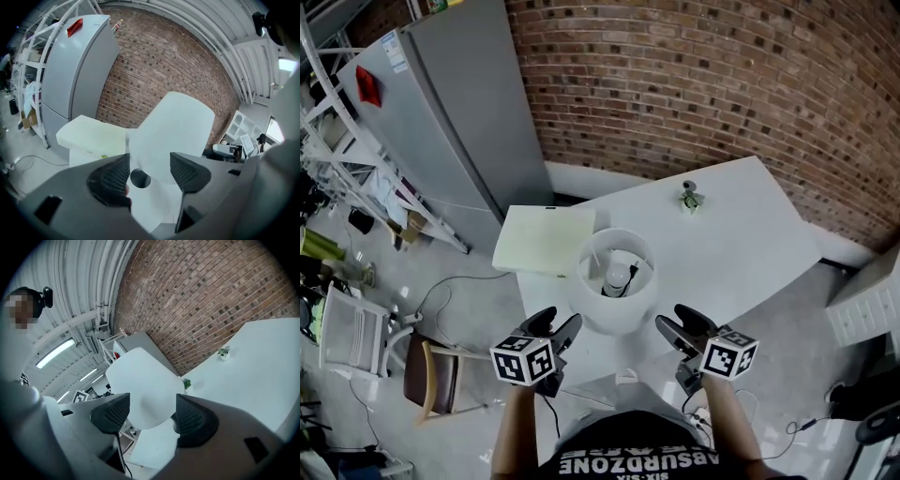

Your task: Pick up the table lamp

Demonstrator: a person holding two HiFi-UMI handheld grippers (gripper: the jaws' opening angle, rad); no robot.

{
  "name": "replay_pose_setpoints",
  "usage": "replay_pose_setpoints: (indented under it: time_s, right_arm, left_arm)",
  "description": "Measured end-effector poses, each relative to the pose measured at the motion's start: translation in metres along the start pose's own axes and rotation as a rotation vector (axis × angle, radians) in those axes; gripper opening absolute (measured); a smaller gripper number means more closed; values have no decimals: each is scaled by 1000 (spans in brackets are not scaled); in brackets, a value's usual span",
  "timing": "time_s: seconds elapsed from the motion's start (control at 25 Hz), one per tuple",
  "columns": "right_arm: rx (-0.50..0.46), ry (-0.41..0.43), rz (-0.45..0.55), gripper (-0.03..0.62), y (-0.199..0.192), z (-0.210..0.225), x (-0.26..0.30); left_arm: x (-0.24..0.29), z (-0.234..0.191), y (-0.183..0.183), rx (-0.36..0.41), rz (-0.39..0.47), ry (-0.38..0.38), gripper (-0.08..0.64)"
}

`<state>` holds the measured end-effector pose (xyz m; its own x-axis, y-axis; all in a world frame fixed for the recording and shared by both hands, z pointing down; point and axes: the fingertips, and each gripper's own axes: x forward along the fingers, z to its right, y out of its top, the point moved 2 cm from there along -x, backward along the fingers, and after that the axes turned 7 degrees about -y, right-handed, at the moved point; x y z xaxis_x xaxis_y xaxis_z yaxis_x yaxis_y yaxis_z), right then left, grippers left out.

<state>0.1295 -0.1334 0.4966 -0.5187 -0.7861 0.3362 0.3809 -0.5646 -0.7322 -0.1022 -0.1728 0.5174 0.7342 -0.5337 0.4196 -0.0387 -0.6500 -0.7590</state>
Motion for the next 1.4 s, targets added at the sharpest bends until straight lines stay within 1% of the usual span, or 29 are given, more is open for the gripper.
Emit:
replay_pose_setpoints:
  time_s: [0.2, 0.32, 0.4, 0.48, 0.64, 0.72, 0.8, 0.88, 1.0, 1.16, 1.28, 1.4]
  right_arm:
    - [-3, -3, -76, 281, 3, 16, 16]
    - [18, 36, -111, 281, 0, 30, 24]
    - [20, 67, -132, 281, -1, 38, 30]
    - [30, 93, -149, 281, 0, 40, 36]
    - [99, 145, -199, 281, -8, 52, 47]
    - [103, 160, -213, 281, -7, 53, 51]
    - [108, 193, -228, 282, -4, 51, 53]
    - [133, 235, -254, 282, -8, 54, 54]
    - [147, 280, -267, 284, -6, 51, 58]
    - [201, 322, -291, 288, -10, 57, 61]
    - [229, 359, -291, 291, -7, 52, 64]
    - [275, 411, -305, 291, -10, 52, 66]
  left_arm:
    - [8, -12, -3, -72, -6, -54, 252]
    - [11, -21, -2, -93, -2, -37, 252]
    - [14, -25, -2, -104, -4, -43, 252]
    - [15, -26, -3, -123, -7, -74, 252]
    - [18, -28, -6, -181, 8, -147, 252]
    - [19, -29, -7, -218, 21, -187, 252]
    - [21, -30, -9, -261, 37, -242, 252]
    - [24, -32, -11, -319, 54, -320, 252]
    - [28, -34, -14, -402, 67, -430, 252]
    - [31, -34, -14, -482, 88, -490, 252]
    - [33, -37, -17, -507, 107, -548, 252]
    - [37, -31, -16, -622, 156, -651, 251]
